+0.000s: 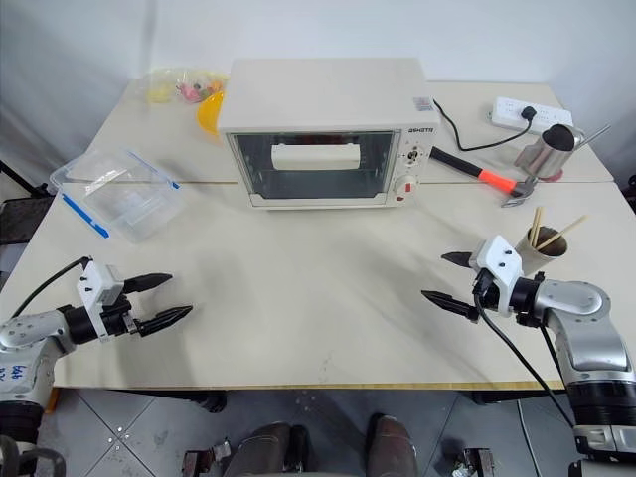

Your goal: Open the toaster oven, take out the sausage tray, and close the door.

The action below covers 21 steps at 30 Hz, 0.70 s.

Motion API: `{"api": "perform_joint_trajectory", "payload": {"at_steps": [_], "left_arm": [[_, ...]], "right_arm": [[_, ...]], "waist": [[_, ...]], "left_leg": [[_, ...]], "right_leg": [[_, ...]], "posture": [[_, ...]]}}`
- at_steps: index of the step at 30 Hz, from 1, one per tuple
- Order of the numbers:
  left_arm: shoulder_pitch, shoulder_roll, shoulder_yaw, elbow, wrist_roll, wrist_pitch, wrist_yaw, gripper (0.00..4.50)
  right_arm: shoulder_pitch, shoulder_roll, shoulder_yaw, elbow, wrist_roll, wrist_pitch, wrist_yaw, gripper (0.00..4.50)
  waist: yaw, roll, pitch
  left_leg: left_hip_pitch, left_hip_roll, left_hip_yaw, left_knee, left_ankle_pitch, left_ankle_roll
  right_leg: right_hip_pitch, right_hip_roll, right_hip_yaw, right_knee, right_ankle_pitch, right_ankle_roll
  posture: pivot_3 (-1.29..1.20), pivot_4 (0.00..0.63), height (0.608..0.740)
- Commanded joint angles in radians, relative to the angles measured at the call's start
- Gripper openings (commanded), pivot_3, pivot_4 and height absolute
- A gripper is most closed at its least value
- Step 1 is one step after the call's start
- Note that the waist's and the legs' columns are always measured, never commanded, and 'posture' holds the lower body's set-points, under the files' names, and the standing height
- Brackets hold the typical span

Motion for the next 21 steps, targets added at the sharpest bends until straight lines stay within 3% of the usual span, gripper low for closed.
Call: {"api": "perform_joint_trajectory", "payload": {"at_steps": [1, 7, 14, 21], "left_arm": [[-0.005, 0.025, 0.016, -0.034, -0.005, -0.004, -0.010, 4.48], [-0.047, 0.000, 0.043, -0.077, -0.035, 0.078, 0.078, 4.48], [-0.161, -0.063, 0.065, -0.080, -0.089, 0.062, 0.114, 4.48], [-0.196, -0.111, 0.085, -0.105, -0.114, 0.048, 0.157, 4.48]], "right_arm": [[-0.007, -0.016, -0.014, -0.030, 0.010, -0.006, 0.005, 4.50], [-0.080, -0.021, 0.037, -0.093, 0.021, 0.103, 0.018, 4.50], [-0.340, 0.084, 0.150, -0.104, 0.061, 0.304, 0.011, 4.50], [-0.575, 0.224, 0.228, 0.091, -0.013, 0.204, 0.004, 4.50]], "waist": [[0.000, 0.000, 0.000], [-0.002, 0.000, 0.000], [-0.012, 0.000, 0.000], [-0.024, 0.000, 0.000]], "left_leg": [[0.000, 0.000, 0.000, 0.000, 0.000, 0.000], [0.000, 0.000, 0.000, 0.001, 0.000, 0.000], [0.000, 0.001, -0.001, 0.002, 0.001, 0.000], [0.000, -0.004, -0.002, 0.002, 0.001, -0.001]], "right_leg": [[0.000, 0.000, 0.000, 0.000, 0.000, 0.000], [0.000, 0.000, 0.000, 0.001, 0.000, 0.000], [0.000, 0.000, 0.000, 0.003, 0.000, 0.000], [0.000, 0.000, 0.000, 0.004, 0.000, 0.000]], "posture": [[0.00, 0.150, 0.740], [0.00, 0.150, 0.740], [0.00, 0.150, 0.740], [0.00, 0.150, 0.740]]}}
